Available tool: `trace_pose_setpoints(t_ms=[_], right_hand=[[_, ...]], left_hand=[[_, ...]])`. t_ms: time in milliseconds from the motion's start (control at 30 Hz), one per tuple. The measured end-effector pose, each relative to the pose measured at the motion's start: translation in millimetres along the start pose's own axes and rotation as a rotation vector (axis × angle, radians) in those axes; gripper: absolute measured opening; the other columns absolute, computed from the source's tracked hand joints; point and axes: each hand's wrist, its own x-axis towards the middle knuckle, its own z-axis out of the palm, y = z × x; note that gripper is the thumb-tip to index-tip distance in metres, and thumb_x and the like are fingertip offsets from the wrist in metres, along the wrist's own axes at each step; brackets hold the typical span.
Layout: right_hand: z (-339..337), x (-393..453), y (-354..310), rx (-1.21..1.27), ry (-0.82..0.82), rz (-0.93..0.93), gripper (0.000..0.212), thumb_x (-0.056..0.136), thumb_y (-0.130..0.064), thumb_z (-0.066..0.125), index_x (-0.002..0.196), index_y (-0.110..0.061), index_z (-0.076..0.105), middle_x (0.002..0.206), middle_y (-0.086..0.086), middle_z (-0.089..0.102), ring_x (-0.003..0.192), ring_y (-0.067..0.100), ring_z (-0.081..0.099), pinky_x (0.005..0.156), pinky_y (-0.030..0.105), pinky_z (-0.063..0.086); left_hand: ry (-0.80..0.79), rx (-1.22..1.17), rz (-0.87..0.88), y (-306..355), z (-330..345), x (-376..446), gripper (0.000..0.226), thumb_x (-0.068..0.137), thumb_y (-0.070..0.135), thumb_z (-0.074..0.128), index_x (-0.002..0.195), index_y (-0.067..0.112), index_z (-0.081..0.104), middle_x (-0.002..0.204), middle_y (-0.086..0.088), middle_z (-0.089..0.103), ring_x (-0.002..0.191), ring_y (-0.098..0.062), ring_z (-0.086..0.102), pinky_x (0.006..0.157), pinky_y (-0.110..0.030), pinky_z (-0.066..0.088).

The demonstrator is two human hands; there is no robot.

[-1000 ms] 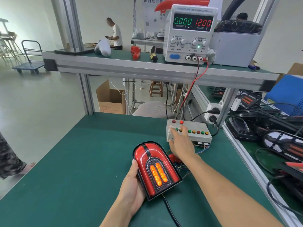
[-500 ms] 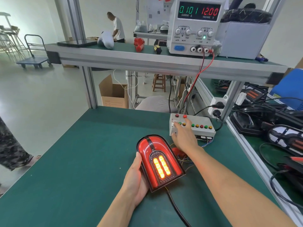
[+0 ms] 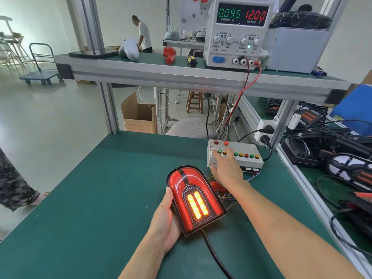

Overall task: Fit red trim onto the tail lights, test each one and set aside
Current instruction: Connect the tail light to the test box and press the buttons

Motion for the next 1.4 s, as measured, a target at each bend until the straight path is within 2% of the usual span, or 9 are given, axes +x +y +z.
trace_pose_setpoints(t_ms=[100,333,500,733,900,1000,1133,1267,1400], right_hand=[[5,-4,4,-0.034,0.014,-0.024,0.067,0.098,-0.031,0.060,0.157,-0.024,0.028,0.157,0.010,0.029,0.131,0.030,0.047,0.101,0.042,0.050],[8,-7,5,-0.027,-0.001,-0.012,0.072,0.099,-0.032,0.060,0.160,-0.022,0.023,0.166,0.007,0.023,0.141,0.033,0.038,0.111,0.044,0.043],[2,-4,8,-0.030,-0.004,-0.035,0.076,0.096,-0.037,0.061,0.160,-0.018,0.024,0.163,0.007,0.032,0.140,0.032,0.040,0.114,0.043,0.038],[-2,-6,10,-0.030,-0.024,-0.045,0.078,0.097,-0.039,0.060,0.161,-0.017,0.021,0.165,0.007,0.029,0.144,0.032,0.037,0.119,0.043,0.035],[-4,-7,8,0.016,-0.019,-0.047,0.075,0.097,-0.034,0.060,0.160,-0.017,0.022,0.164,0.009,0.029,0.142,0.032,0.039,0.114,0.045,0.041],[-2,-7,9,0.013,-0.012,-0.046,0.075,0.098,-0.033,0.060,0.160,-0.017,0.022,0.165,0.008,0.028,0.140,0.032,0.042,0.112,0.044,0.043],[0,-6,9,-0.017,-0.026,-0.045,0.078,0.097,-0.036,0.061,0.161,-0.017,0.020,0.167,0.008,0.025,0.144,0.031,0.038,0.116,0.043,0.039],[1,-4,13,0.000,-0.026,-0.039,0.080,0.095,-0.037,0.063,0.161,-0.017,0.022,0.166,0.006,0.027,0.146,0.029,0.037,0.117,0.043,0.037],[1,-4,14,-0.001,-0.029,-0.032,0.080,0.095,-0.039,0.063,0.161,-0.018,0.022,0.166,0.005,0.029,0.143,0.030,0.040,0.117,0.043,0.037]], left_hand=[[-0.019,0.011,0.011,0,0,0,0.060,0.103,0.057,0.035,0.131,0.011,0.062,0.123,-0.015,0.072,0.111,-0.031,0.071,0.094,-0.053,0.055],[-0.021,-0.015,0.011,0,1,0,0.060,0.103,0.056,0.037,0.130,0.009,0.063,0.124,-0.016,0.071,0.112,-0.032,0.071,0.100,-0.055,0.051],[-0.038,-0.042,0.011,2,4,0,0.061,0.102,0.056,0.037,0.129,0.008,0.064,0.125,-0.016,0.071,0.113,-0.032,0.070,0.088,-0.050,0.058],[-0.042,-0.030,0.009,1,3,0,0.061,0.101,0.056,0.041,0.130,0.008,0.065,0.126,-0.017,0.070,0.114,-0.033,0.070,0.100,-0.055,0.051],[-0.045,-0.005,0.006,0,0,2,0.062,0.102,0.058,0.038,0.131,0.010,0.064,0.126,-0.017,0.071,0.114,-0.033,0.070,0.105,-0.058,0.048],[-0.047,0.003,0.007,0,-1,2,0.061,0.102,0.058,0.038,0.131,0.011,0.063,0.126,-0.016,0.071,0.114,-0.033,0.070,0.103,-0.057,0.049],[-0.065,-0.009,0.018,0,1,1,0.061,0.101,0.057,0.040,0.132,0.010,0.064,0.128,-0.016,0.070,0.116,-0.032,0.069,0.095,-0.052,0.055],[-0.064,-0.030,0.014,1,2,1,0.061,0.101,0.056,0.041,0.131,0.008,0.064,0.128,-0.016,0.070,0.116,-0.032,0.069,0.104,-0.055,0.048],[-0.063,-0.027,0.015,1,2,1,0.060,0.101,0.056,0.041,0.129,0.008,0.066,0.127,-0.017,0.070,0.115,-0.032,0.069,0.102,-0.055,0.050]])
